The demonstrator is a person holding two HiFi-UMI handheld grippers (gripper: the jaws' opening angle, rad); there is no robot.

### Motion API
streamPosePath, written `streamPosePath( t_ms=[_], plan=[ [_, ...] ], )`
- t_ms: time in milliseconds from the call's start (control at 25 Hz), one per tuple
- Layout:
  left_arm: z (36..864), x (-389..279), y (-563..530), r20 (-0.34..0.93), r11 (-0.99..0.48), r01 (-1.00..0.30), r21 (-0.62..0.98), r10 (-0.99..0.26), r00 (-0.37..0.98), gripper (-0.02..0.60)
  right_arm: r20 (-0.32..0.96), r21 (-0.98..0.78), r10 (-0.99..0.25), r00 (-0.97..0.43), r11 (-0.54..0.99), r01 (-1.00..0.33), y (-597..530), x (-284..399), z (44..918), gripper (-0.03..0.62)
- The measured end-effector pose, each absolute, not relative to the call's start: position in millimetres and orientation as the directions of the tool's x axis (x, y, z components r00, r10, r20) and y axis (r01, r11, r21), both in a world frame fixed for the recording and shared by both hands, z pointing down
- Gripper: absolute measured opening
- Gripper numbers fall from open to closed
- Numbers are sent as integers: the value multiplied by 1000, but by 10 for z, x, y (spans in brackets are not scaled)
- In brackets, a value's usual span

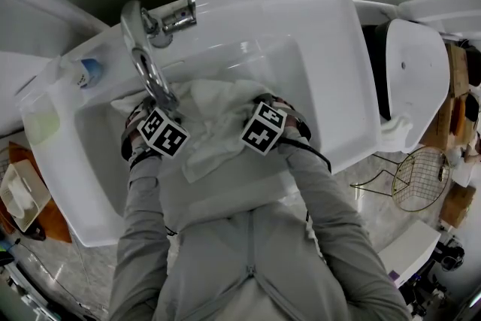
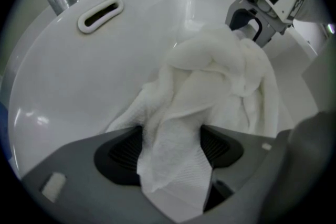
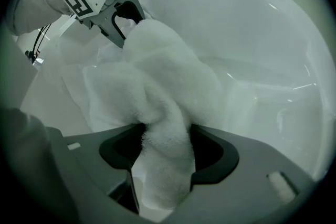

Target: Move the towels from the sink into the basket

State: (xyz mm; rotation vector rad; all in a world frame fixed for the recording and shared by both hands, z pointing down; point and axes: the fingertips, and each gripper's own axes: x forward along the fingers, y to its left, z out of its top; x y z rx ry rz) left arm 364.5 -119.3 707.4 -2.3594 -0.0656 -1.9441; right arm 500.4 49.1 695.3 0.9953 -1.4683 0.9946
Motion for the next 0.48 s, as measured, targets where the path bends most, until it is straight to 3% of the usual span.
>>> streamPosePath(
  t_ms=[120, 160, 240, 480],
  plan=[
    [7074, 3640, -1105, 983, -995, 94, -23, -5, 184, 351, 991, -81, -79, -110, 309, -948, 503, 4957, 6946, 247],
    [7072, 3637, -1063, 983, -996, 92, -11, 6, 184, 296, 990, -84, -83, -115, 310, -947, 512, 4929, 6941, 217],
    [7068, 3633, -1005, 981, -997, 80, 0, 15, 191, 243, 989, -80, -96, -116, 313, -946, 527, 4888, 6930, 168],
    [7037, 3621, -970, 976, -999, 42, -19, -9, 217, 186, 988, 8, -149, -45, 337, -941, 528, 4902, 6855, 120]
  ],
)
